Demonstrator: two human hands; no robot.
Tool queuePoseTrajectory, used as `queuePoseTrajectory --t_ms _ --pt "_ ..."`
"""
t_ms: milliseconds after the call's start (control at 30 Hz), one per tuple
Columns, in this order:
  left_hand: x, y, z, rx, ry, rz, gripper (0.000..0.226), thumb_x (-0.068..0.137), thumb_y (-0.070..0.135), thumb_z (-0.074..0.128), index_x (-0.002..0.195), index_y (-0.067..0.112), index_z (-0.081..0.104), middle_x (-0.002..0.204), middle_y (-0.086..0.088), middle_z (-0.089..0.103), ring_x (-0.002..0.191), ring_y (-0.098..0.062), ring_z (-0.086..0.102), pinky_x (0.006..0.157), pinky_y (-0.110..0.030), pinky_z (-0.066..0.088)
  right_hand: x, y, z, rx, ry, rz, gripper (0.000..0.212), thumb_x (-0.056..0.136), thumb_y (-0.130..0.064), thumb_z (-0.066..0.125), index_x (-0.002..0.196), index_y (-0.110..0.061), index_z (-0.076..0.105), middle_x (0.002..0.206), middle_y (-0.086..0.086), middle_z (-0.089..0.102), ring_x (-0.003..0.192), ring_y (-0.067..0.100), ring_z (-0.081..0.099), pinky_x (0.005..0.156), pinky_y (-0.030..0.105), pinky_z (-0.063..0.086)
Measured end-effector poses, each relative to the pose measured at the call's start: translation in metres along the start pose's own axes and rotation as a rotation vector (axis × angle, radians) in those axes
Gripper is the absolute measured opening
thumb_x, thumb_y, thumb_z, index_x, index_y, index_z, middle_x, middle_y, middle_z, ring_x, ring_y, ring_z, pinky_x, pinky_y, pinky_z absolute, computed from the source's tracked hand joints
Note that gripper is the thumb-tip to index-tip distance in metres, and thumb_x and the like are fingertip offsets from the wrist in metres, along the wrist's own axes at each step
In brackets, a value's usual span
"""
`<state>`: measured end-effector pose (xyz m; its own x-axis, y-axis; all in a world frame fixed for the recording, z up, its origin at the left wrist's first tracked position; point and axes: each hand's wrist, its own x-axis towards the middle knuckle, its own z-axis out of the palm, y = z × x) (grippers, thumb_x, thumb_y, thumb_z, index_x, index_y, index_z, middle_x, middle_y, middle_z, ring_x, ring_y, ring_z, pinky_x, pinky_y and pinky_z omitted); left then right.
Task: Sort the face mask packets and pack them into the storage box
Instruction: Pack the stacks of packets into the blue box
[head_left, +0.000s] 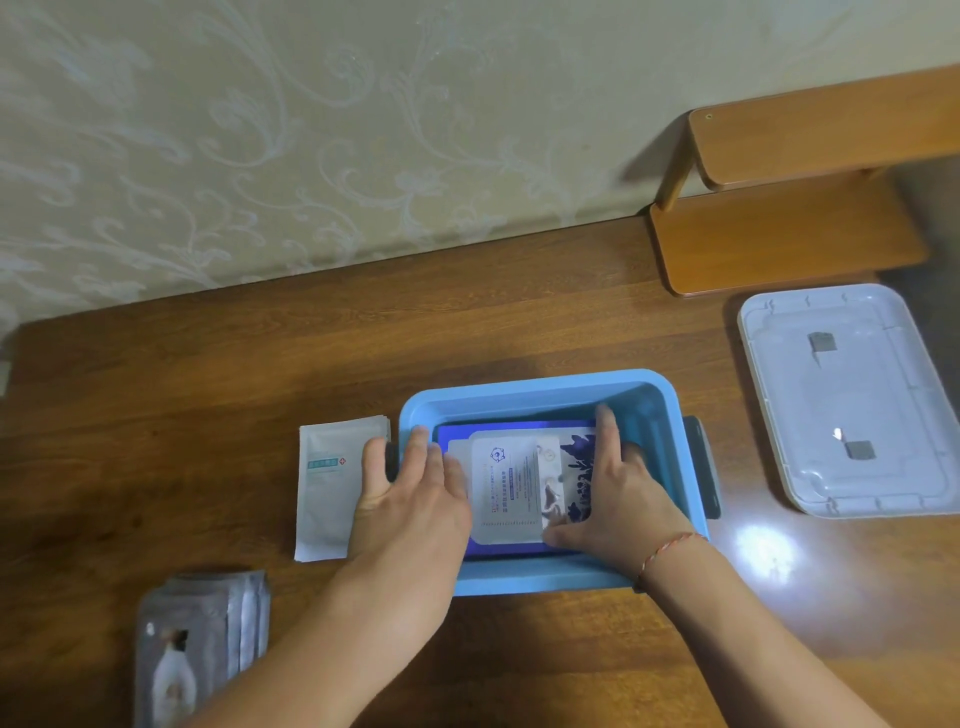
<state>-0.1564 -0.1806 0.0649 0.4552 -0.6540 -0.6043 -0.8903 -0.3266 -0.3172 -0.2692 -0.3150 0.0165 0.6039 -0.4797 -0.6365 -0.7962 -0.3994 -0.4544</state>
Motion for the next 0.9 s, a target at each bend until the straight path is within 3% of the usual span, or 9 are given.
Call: queuePoseTrajectory --t_ms 67,167,267,333,400,533,633,733,900 --pt "-0.010 -0.008 -0.001 -0.151 0.083 0.014 0.064 0.093 0.015 0.059 0.150 0.014 0.030 0.159 -0.007 0.026 0.152 -0.027 0.001 0.116 -0.055 0.001 -0.011 0.000 -0.002 -0.029 0.069 -0.036 0.124 0.074 -0.041 0.080 0.152 -0.019 -0.015 0.141 0.010 0.033 0.116 0.026 0.056 0.099 0.032 0.045" --pt "-0.019 -0.023 0.014 -0.635 0.429 -0.030 0.032 0.091 0.013 0.064 0.122 0.020 0.063 0.132 0.004 0.058 0.132 -0.017 0.046 0.109 -0.035 0.031 -0.027 0.001 -0.004 -0.048 0.179 -0.150 0.091 0.079 -0.042 0.074 0.148 -0.019 0.019 0.133 0.004 0.040 0.114 0.026 0.055 0.094 0.032 0.047" --pt "-0.015 -0.030 0.038 -0.960 0.687 -0.195 0.026 0.084 0.004 0.069 0.109 0.014 0.069 0.117 0.006 0.061 0.110 -0.006 0.054 0.097 -0.020 0.041 -0.028 -0.001 -0.002 -0.052 0.163 -0.150 0.072 0.084 -0.046 0.068 0.140 -0.020 0.032 0.125 0.004 0.043 0.108 0.025 0.056 0.090 0.033 0.048" --pt "-0.013 -0.028 0.049 -0.975 0.746 -0.241 0.029 0.081 0.005 0.074 0.108 0.012 0.071 0.121 0.001 0.061 0.116 -0.014 0.054 0.099 -0.032 0.047 -0.021 -0.002 -0.001 -0.017 0.141 -0.084 0.082 0.086 -0.046 0.066 0.148 -0.017 0.022 0.135 0.007 0.041 0.116 0.026 0.054 0.096 0.033 0.045" --pt "-0.009 -0.024 0.053 -0.786 0.793 -0.105 0.027 0.074 0.004 0.079 0.101 0.011 0.074 0.116 -0.004 0.066 0.117 -0.026 0.057 0.100 -0.052 0.046 -0.014 -0.002 -0.001 0.081 0.140 -0.019 0.092 0.084 -0.045 0.069 0.151 -0.012 0.014 0.140 0.011 0.042 0.123 0.026 0.050 0.101 0.033 0.041" --pt "0.008 -0.019 0.043 -0.458 0.595 0.101 0.042 0.062 0.015 0.087 0.101 0.019 0.073 0.116 -0.002 0.067 0.124 -0.031 0.053 0.107 -0.065 0.022 -0.007 -0.001 0.003 0.177 0.108 0.077 0.095 0.082 -0.043 0.072 0.149 -0.006 0.015 0.139 0.014 0.047 0.126 0.028 0.048 0.097 0.031 0.041" --pt "0.019 -0.018 0.030 -0.401 0.357 0.088 0.059 0.067 0.034 0.085 0.121 0.025 0.063 0.130 0.003 0.057 0.132 -0.024 0.043 0.110 -0.068 0.006 -0.006 -0.002 0.001 0.202 0.073 0.100 0.070 0.083 -0.043 0.072 0.132 -0.009 0.036 0.124 0.008 0.058 0.114 0.025 0.056 0.081 0.025 0.040" --pt "0.025 -0.020 0.029 -0.387 0.281 0.090 0.054 0.085 0.040 0.069 0.134 0.030 0.049 0.136 0.009 0.045 0.135 -0.017 0.030 0.113 -0.061 -0.005 -0.006 0.001 -0.002 0.172 0.086 0.033 0.043 0.086 -0.039 0.069 0.119 -0.018 0.051 0.115 0.000 0.062 0.106 0.019 0.059 0.077 0.021 0.037" --pt "0.029 -0.020 0.025 -0.367 0.219 0.101 0.046 0.084 0.042 0.070 0.125 0.030 0.053 0.124 0.008 0.050 0.127 -0.018 0.037 0.114 -0.059 -0.001 -0.010 0.004 -0.006 0.126 0.104 -0.015 0.064 0.091 -0.030 0.064 0.147 -0.016 0.035 0.134 0.001 0.055 0.122 0.020 0.051 0.092 0.020 0.036"
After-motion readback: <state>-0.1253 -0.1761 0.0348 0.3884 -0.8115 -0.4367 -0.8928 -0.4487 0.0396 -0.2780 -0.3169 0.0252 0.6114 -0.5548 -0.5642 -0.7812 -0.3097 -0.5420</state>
